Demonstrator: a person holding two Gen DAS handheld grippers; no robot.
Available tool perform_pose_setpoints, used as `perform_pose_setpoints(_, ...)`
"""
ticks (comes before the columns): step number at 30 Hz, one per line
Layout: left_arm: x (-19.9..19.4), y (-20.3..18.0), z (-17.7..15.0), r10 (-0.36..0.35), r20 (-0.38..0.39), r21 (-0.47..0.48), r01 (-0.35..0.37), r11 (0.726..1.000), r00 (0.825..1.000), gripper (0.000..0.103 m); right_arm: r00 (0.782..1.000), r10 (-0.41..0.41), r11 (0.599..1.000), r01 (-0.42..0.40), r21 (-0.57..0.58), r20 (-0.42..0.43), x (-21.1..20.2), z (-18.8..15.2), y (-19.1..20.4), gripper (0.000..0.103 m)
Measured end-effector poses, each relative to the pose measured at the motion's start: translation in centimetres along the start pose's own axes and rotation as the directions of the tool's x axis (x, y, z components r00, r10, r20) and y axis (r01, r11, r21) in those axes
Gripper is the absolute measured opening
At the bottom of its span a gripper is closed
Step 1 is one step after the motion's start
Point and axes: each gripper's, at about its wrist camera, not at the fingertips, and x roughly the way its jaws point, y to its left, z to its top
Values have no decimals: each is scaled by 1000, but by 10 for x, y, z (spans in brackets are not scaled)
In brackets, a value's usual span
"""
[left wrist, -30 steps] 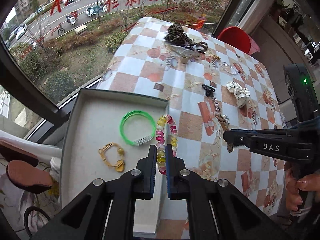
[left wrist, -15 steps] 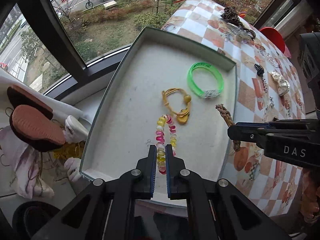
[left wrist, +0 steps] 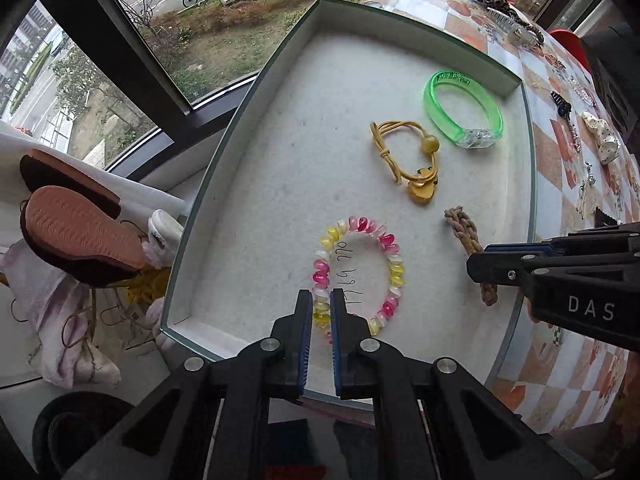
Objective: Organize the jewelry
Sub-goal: 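Lower both bracelets into the white box and open both grippers, then withdraw both open grippers from the box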
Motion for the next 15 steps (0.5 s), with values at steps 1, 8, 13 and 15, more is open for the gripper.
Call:
perform_pose_setpoints(1,1,0,0,5,-5,2,-5,1000,1000,11,1000,-3,1000,4,3,-4,2,0,1,13)
perform_pose_setpoints(8,6,-2,1,28,-31,10,-28,1000,999,11,1000,-11,1000,12,20,-22,18,2,5,15)
perform_pose_setpoints(13,9,-2,2,25,-47,11,-25,1000,999,11,1000,13,1000,-13,18,-17,12,10,4,38)
perform_pose_setpoints(15,8,-2,2,33,-44,9,-33,999,998,11,1000,22,1000,-22,15,1,4,14,7,48)
